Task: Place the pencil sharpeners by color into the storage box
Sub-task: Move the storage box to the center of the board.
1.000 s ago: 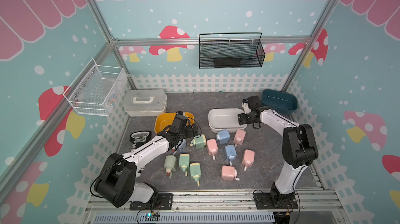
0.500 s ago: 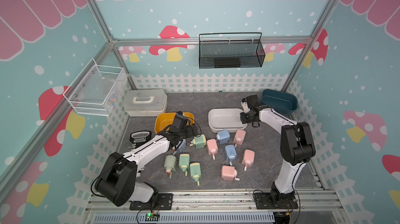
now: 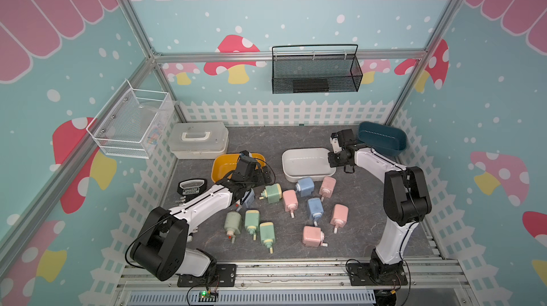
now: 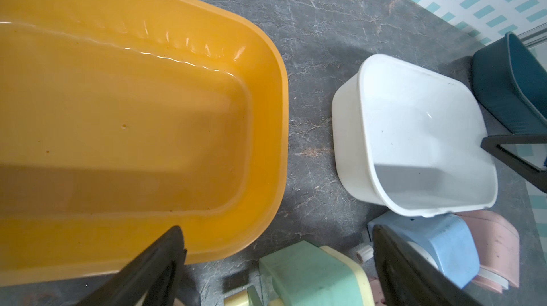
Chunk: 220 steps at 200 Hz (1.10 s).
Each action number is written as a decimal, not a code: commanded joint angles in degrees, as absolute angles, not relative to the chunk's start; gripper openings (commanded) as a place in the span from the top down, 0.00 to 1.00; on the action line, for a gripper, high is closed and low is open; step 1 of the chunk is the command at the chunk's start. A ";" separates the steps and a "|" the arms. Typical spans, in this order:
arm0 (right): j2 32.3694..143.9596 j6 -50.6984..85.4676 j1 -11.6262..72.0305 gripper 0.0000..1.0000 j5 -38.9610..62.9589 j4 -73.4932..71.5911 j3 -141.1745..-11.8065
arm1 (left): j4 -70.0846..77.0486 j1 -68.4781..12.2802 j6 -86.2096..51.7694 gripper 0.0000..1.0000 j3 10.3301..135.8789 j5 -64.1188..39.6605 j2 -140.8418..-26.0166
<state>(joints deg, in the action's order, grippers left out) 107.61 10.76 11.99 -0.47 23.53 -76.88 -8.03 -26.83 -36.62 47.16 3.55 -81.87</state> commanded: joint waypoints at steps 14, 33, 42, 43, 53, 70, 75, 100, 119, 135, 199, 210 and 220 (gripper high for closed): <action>107.33 9.65 11.99 1.00 -0.35 23.29 -75.24 | -6.06 -27.16 -35.03 0.01 46.41 2.67 -80.52; 106.81 9.90 12.03 1.00 0.89 22.91 -74.67 | -5.80 -27.16 -34.08 0.01 46.54 1.53 -80.97; 106.46 10.03 12.12 1.00 2.31 21.97 -74.12 | -5.97 -27.09 -33.73 0.01 46.94 0.31 -81.37; 106.41 10.02 12.08 1.00 2.47 21.84 -74.02 | -5.97 -27.08 -33.74 0.01 46.98 0.15 -81.38; 106.04 10.17 12.08 1.00 3.77 21.03 -73.42 | -6.00 -27.07 -33.79 0.01 47.40 -0.64 -81.85; 105.88 10.52 12.16 1.00 5.49 20.53 -73.13 | -6.23 -27.07 -34.32 0.01 47.96 -0.71 -82.57; 105.93 10.61 12.22 1.00 6.16 20.55 -73.12 | -6.38 -27.07 -34.36 0.01 48.19 -0.69 -82.77; 106.41 11.81 12.60 1.00 8.39 20.57 -73.30 | -6.49 -26.98 -33.98 0.01 48.64 -1.56 -83.90; 106.52 11.85 13.23 1.00 9.87 19.82 -73.17 | -6.11 -26.98 -32.60 0.01 49.24 -2.89 -85.01; 106.93 12.75 14.04 1.00 9.50 19.82 -73.46 | -6.49 -26.75 -31.42 0.01 50.48 -2.86 -86.28; 106.00 24.90 16.34 1.00 5.39 16.88 -71.61 | -8.28 -26.13 -29.27 0.01 56.21 -2.41 -91.47; 105.99 26.10 16.65 1.00 5.62 15.79 -71.11 | -8.39 -25.97 -29.27 0.01 56.88 -2.60 -92.37; 106.24 26.85 17.00 1.00 5.54 15.35 -71.09 | -8.44 -25.84 -29.27 0.01 57.37 -3.11 -93.07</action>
